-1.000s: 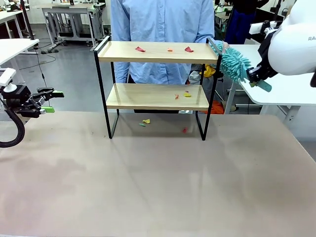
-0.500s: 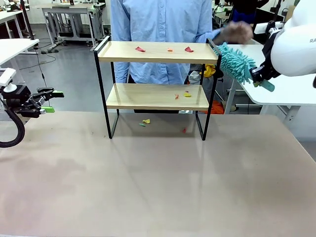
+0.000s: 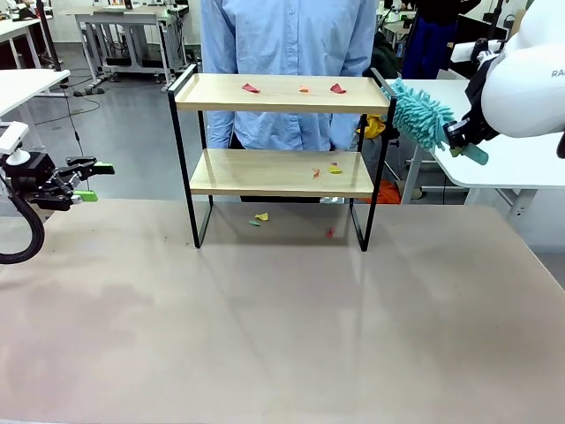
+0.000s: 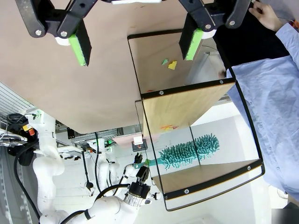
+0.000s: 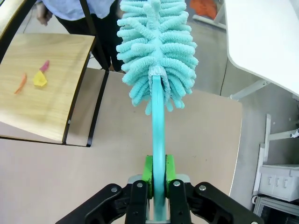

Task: Clean the shelf.
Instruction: Clean the specific section of the Shelf indicated by the human with the Duster.

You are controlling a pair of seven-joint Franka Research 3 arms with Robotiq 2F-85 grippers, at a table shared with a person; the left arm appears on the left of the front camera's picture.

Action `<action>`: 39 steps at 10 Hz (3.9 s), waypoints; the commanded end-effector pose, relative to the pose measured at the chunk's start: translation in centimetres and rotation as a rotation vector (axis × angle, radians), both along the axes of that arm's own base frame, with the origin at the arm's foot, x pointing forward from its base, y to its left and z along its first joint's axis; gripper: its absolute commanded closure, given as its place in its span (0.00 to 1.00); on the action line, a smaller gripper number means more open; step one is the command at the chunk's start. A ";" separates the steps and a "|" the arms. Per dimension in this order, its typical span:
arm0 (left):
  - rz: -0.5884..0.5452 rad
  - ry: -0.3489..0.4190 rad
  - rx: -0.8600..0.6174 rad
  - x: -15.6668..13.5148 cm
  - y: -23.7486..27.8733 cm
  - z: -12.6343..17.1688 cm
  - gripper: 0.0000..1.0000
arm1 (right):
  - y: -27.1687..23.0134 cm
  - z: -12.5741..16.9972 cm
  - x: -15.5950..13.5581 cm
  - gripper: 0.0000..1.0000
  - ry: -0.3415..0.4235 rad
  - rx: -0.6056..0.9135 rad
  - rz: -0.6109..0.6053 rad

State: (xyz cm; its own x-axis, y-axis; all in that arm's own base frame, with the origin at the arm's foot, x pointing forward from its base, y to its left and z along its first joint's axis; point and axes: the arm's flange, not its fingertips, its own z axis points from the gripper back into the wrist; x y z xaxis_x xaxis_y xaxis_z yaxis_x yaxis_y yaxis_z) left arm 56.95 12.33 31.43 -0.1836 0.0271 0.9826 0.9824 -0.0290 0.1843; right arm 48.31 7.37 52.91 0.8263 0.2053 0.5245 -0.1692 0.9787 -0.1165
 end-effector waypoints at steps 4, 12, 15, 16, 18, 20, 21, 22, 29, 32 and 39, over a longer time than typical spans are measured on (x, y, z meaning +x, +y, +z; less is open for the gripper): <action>-0.004 -0.004 0.001 0.0 0.0 0.3 0.00 | 0.0 0.0 0.0 0.87 0.000 0.000 0.000; -0.004 -0.004 0.001 0.0 0.0 0.3 0.00 | -11.1 4.0 -9.5 0.87 0.317 -0.437 0.374; -0.004 -0.004 0.001 0.0 0.0 0.3 0.00 | -10.9 2.9 -13.1 0.87 0.458 -0.530 0.672; -0.004 -0.004 0.001 0.0 0.0 0.3 0.00 | -10.0 1.9 -14.2 0.87 0.512 -0.549 0.816; -0.004 -0.004 0.001 0.0 0.0 0.3 0.00 | -8.0 0.5 -15.6 0.87 0.536 -0.497 1.061; -0.004 -0.004 0.001 0.0 0.0 0.3 0.00 | -6.1 -0.7 -16.2 0.87 0.543 -0.430 1.218; -0.004 -0.004 0.001 0.0 0.0 0.3 0.00 | -5.3 -1.4 -16.1 0.87 0.551 -0.414 1.269; -0.004 -0.004 0.001 0.0 0.0 0.3 0.00 | -4.7 -2.0 -15.9 0.87 0.558 -0.403 1.297; -0.004 -0.004 0.001 0.0 0.0 0.3 0.00 | -4.1 -2.2 -16.1 0.87 0.549 -0.419 1.271; -0.004 -0.004 0.001 0.0 0.0 0.3 0.00 | -4.1 -2.2 -16.1 0.87 0.549 -0.419 1.271; -0.004 -0.004 0.001 0.0 0.0 0.3 0.00 | -4.1 -2.2 -16.1 0.87 0.549 -0.419 1.271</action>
State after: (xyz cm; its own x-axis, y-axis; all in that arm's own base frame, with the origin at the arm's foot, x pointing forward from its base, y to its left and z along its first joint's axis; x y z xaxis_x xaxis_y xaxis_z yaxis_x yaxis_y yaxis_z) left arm 56.97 12.33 31.43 -0.1837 0.0270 0.9826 0.9824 -0.0292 0.1845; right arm 32.31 3.48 50.61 0.0524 0.9963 -0.0686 -0.9983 0.0539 0.0209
